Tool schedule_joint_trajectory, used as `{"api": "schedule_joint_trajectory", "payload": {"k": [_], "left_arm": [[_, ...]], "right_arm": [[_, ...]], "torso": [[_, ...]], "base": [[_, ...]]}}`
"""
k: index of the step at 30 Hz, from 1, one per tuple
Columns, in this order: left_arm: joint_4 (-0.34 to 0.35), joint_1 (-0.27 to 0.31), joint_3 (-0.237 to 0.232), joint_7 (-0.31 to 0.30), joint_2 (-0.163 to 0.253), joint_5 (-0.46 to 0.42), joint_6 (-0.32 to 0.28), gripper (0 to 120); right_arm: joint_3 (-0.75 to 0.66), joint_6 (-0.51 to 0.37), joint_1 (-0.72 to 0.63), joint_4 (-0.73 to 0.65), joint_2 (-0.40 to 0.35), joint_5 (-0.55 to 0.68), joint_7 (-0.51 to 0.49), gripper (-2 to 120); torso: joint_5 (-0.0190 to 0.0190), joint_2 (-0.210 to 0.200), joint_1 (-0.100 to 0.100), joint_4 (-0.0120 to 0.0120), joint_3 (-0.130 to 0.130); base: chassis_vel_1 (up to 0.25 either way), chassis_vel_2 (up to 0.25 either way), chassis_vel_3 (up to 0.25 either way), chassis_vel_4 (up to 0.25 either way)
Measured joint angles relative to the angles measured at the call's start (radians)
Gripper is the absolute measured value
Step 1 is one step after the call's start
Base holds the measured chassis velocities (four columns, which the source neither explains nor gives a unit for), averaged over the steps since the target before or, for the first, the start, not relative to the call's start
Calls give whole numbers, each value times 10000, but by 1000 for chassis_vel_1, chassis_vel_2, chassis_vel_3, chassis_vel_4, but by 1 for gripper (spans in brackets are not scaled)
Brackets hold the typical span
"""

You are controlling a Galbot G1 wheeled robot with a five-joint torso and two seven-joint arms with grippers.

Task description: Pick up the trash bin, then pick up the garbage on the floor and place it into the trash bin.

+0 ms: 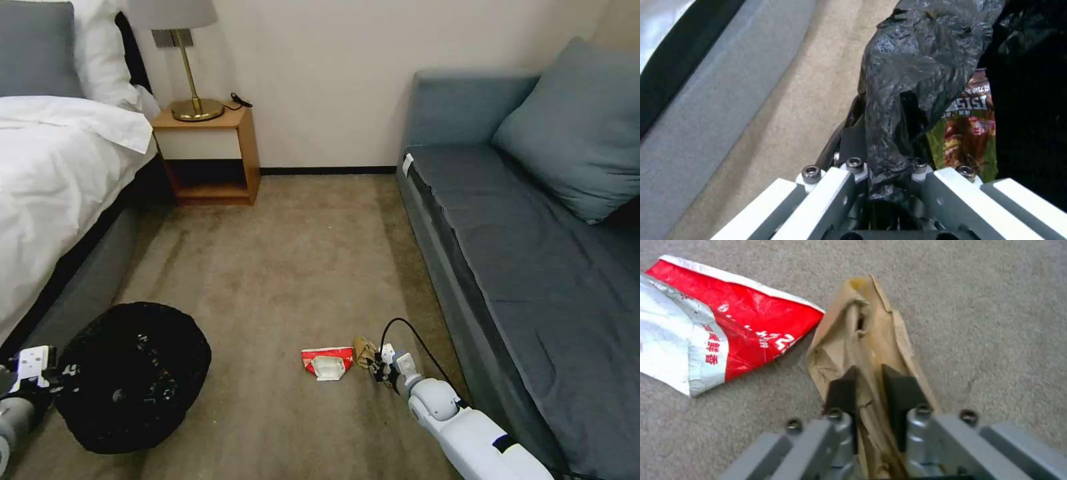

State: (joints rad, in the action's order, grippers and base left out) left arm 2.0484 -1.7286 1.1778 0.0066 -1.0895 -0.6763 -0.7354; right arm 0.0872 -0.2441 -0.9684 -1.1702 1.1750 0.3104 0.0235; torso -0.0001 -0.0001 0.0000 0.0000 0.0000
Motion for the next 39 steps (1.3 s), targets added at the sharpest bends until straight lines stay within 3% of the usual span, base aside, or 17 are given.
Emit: {"api": "schedule_joint_trajectory", "payload": {"k": [2, 4, 12, 15, 20, 22, 26, 31, 39], "left_arm": [[0, 7, -1, 0, -14, 0, 0, 3], [0, 11, -3, 0, -18, 0, 0, 3], [6, 32, -52, 0, -53, 5, -1, 3], [6, 52, -119, -2, -92, 28, 0, 3], [40, 56, -173, -4, -143, 43, 0, 3], [71, 50, -176, -8, -185, 48, 0, 3], [80, 14, -149, -10, -215, 52, -1, 3], [181, -46, -104, -19, -368, 70, 0, 3], [212, -85, -68, -27, -555, 75, 0, 3]], "right_arm": [[-4, 9, 1, 2, 2, -19, -14, 3], [-9, 9, -1, -2, 2, -19, -33, 1], [-217, -2, -211, -749, -107, 316, -174, 0], [-340, -244, -305, -2459, -192, 1151, -529, 0], [50, -304, -264, -4106, -300, 1835, -739, 0], [580, -172, -116, -5478, -244, 2301, -883, 0], [1552, 232, 412, -6627, 60, 2847, -981, 0], [2974, 958, 1558, -6789, 599, 3011, -946, 0], [4790, 1553, 3049, -5693, 2147, 2975, -1082, 0]], "torso": [[0, 0, 0, 0, 0], [1, 0, 0, 0, 0], [1, 0, 0, -1, 0], [1, 0, 0, -1, 0], [-2, 0, 0, 1, 0], [-2, 0, 0, 0, 0], [-2, 0, 0, 1, -1], [-1, 1, 0, 1, 0], [-4, 1, 0, 3, 0]], "base": [[0, 0, 0, 0], [0, 0, 0, 0], [0, 0, 0, 0], [0, 0, 0, 0], [0, 0, 0, 0], [0, 0, 0, 0], [0, 0, 0, 0], [0, 0, 0, 0], [0, 0, 0, 0]]}}
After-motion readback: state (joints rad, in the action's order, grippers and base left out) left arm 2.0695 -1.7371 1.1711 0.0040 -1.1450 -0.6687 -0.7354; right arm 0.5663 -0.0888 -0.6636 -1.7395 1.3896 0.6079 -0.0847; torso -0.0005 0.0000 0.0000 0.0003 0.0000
